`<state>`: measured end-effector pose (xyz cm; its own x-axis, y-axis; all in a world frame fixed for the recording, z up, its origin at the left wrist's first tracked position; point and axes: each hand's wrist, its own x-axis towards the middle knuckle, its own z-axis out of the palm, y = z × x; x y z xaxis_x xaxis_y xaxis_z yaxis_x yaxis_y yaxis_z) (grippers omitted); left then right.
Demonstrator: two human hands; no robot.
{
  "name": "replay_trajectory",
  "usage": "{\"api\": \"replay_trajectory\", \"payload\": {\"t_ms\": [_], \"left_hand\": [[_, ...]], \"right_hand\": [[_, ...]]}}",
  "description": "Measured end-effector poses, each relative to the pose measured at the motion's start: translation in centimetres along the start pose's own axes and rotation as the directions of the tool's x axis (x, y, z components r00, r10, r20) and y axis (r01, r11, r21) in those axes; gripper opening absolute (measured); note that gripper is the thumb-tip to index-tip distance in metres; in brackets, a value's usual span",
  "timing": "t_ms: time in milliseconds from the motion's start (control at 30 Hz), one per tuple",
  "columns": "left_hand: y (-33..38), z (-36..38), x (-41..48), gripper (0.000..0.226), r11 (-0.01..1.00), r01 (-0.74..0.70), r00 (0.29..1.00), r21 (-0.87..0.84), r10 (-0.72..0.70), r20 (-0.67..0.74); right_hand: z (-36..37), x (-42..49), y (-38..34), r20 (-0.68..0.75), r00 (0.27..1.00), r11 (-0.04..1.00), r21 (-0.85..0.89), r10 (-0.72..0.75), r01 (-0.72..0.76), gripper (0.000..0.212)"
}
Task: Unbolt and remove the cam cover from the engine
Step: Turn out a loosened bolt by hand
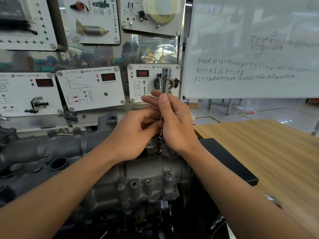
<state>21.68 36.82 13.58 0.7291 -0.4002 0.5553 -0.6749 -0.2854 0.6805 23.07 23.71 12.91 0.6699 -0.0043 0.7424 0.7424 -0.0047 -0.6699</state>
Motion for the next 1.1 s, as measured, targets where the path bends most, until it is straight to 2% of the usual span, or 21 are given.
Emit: {"api": "replay_trajectory", "payload": {"t_ms": [67,167,267,400,533,667,800,933,1000,1100], "left_hand": [[-0.16,-0.11,0.06,0.012,1.0,0.022,0.998,0.013,-0.022,-0.064],[-0.21,0.03,0.18,0.02,0.999,0.039,0.992,0.037,-0.034,-0.122],[-0.08,0.23,0.26,0.022,0.998,0.042,0.99,0.054,-0.034,-0.139],[-0.13,0.05,0.14,0.019,0.999,0.037,0.996,0.013,-0.036,-0.077],[0.18,-0.14,-0.12,0.021,0.999,0.0,1.0,-0.036,0.0,0.002],[-0.1,-0.28,-0.02,0.015,1.0,0.01,0.999,0.027,-0.009,-0.05],[0.22,-0.1,0.29,0.032,0.997,-0.017,0.99,0.08,0.028,-0.136],[-0.02,0.03,0.53,0.03,0.994,-0.008,0.99,0.105,0.023,-0.141],[-0.26,-0.32,0.45,0.031,0.996,-0.024,0.992,0.081,0.033,-0.118],[-0.33,-0.74,0.09,0.026,0.999,-0.047,0.999,-0.016,0.047,0.022]], "right_hand": [[0.02,0.05,-0.04,0.003,1.0,1.0,-0.017,-0.022,0.022,0.032],[-0.07,0.07,0.02,-0.029,0.999,0.999,-0.004,-0.044,0.044,0.009],[-0.17,-0.02,-0.01,-0.095,0.993,0.997,-0.007,-0.076,0.076,0.02],[-0.27,-0.05,-0.19,-0.079,0.995,0.998,0.005,-0.058,0.058,0.007],[-0.07,-0.18,-0.37,-0.005,0.998,0.996,-0.066,-0.064,0.064,0.026],[0.14,-0.39,-0.43,0.007,0.999,0.999,-0.02,-0.049,0.049,0.022],[0.12,-0.32,-0.48,-0.05,0.998,0.999,-0.012,-0.05,0.049,0.018],[0.04,-0.39,-0.28,-0.078,0.993,0.996,-0.028,-0.089,0.087,0.014],[0.0,-0.37,-0.22,-0.067,0.993,0.996,-0.023,-0.093,0.091,0.013],[-0.16,-0.23,-0.2,-0.025,0.994,0.993,-0.059,-0.104,0.102,0.019]]}}
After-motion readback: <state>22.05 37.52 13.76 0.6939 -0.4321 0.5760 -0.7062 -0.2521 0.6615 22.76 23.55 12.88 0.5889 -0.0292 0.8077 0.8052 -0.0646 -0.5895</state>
